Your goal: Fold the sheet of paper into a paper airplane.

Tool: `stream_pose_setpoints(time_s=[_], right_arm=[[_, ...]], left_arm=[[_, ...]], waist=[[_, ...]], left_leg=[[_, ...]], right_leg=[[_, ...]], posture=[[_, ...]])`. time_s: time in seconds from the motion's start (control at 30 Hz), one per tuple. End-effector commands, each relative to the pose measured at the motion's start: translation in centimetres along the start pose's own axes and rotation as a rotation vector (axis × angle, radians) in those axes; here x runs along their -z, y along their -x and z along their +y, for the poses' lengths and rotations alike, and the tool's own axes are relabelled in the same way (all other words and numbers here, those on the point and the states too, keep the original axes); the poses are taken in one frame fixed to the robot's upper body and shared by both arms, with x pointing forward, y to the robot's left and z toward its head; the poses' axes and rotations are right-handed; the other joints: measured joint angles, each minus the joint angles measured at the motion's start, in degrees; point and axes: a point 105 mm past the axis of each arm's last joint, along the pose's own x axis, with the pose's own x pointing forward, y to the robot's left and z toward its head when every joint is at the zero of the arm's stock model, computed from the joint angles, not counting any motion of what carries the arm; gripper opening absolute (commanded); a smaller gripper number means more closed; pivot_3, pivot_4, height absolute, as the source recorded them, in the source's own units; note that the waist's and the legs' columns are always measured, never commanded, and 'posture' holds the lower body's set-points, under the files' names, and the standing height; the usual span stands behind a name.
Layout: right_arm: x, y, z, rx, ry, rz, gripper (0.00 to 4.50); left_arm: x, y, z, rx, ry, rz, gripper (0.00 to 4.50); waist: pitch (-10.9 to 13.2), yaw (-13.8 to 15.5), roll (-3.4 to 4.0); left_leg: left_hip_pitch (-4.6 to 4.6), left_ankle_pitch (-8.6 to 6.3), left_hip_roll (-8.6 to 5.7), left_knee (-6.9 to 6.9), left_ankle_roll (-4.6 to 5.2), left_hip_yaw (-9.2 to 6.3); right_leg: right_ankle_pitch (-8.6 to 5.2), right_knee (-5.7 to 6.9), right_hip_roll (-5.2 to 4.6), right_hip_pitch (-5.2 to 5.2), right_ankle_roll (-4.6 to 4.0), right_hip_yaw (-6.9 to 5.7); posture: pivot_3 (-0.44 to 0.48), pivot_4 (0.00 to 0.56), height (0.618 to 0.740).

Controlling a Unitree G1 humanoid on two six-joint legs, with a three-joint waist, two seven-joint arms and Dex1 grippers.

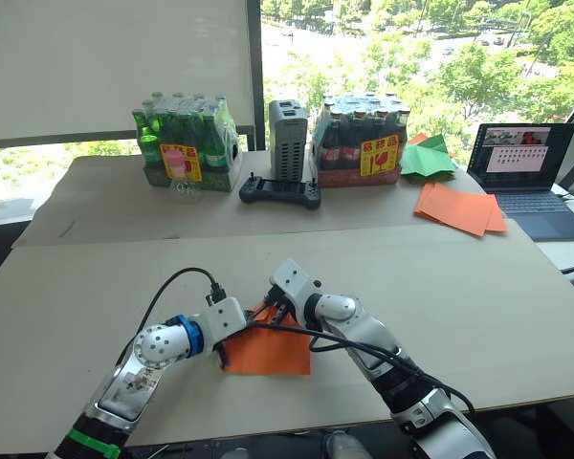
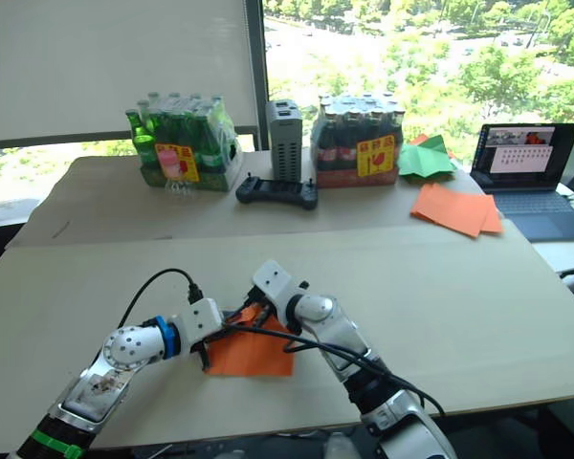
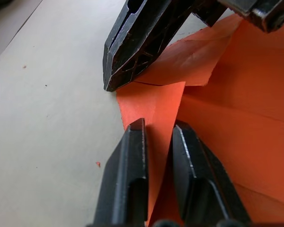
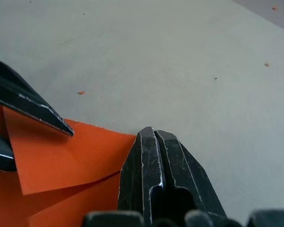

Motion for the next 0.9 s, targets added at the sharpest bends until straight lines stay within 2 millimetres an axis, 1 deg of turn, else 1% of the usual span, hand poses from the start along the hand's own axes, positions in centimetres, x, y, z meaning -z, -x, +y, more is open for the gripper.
stream_pose_setpoints(time_s=[0.03,0.2,0.27,0.37,0.47,0.5,0.63,0.83,0.9], right_arm=[[1.2,-0.1,0.7,-0.021,-0.003,0.044,0.00],[1.1,-0.2,0.7,-0.016,-0.008,0.041,0.00],[1.0,-0.2,0.7,-0.013,-0.006,0.038,0.00],[0.9,-0.2,0.7,-0.010,-0.008,0.033,0.00],[0.7,-0.2,0.6,-0.004,-0.008,0.029,0.00],[0.7,-0.2,0.6,-0.004,-0.008,0.028,0.00],[0.5,-0.2,0.7,0.000,-0.008,0.023,0.00],[0.5,0.0,0.8,0.002,-0.009,0.023,0.00],[0.5,0.1,0.9,0.002,-0.008,0.023,0.00]], left_arm=[[-1.4,1.4,1.4,0.000,0.090,-0.034,2.14],[-3.6,3.2,3.3,0.036,0.307,-0.138,2.14],[-4.3,3.4,3.9,0.060,0.417,-0.190,2.14],[-4.5,2.6,4.7,0.061,0.515,-0.223,1.31],[-3.1,1.0,4.3,0.061,0.521,-0.135,0.30],[-2.8,0.4,4.3,0.055,0.520,-0.114,0.03],[-1.6,-1.8,3.4,0.061,0.483,-0.029,0.03],[-1.2,-2.9,2.8,0.067,0.467,0.000,0.03],[-0.6,-3.2,2.9,0.055,0.458,0.030,0.03]], waist=[[0.0,0.0,0.00],[0.0,-0.1,0.00],[0.0,-0.1,0.00],[0.0,-0.1,-0.01],[0.0,-0.2,0.00],[0.0,-0.2,0.00],[0.0,0.0,-0.01],[0.0,0.0,-0.01],[0.0,0.0,-0.01]], left_leg=[[0.00,0.00,0.00,0.00,0.00,0.00],[0.00,0.00,0.01,0.04,0.00,-0.02],[0.01,0.00,0.01,0.05,0.00,-0.02],[0.05,0.00,0.00,0.06,0.00,-0.04],[0.11,0.00,0.00,0.04,0.00,-0.02],[0.13,0.00,-0.01,0.03,0.00,-0.01],[0.13,0.01,-0.01,0.04,-0.01,-0.02],[0.12,0.01,-0.01,0.02,-0.01,-0.02],[0.11,0.01,-0.03,0.04,-0.01,-0.02]], right_leg=[[0.00,0.00,0.01,0.00,0.00,0.00],[0.00,0.02,0.02,0.01,0.00,-0.01],[0.00,0.03,0.02,0.02,0.00,-0.02],[0.00,0.02,0.02,0.07,0.00,-0.02],[0.00,0.01,0.03,0.11,0.00,0.00],[0.00,0.02,0.02,0.11,0.00,0.00],[0.01,0.01,0.02,0.11,-0.01,0.00],[0.01,0.01,0.01,0.09,-0.01,0.01],[0.01,0.01,-0.01,0.10,-0.01,0.01]], posture=[[0.000,0.150,0.723],[0.000,0.150,0.723],[0.000,0.150,0.723],[0.000,0.150,0.723],[0.000,0.150,0.723],[0.000,0.150,0.723],[0.000,0.150,0.723],[0.000,0.150,0.723],[0.000,0.150,0.723]])
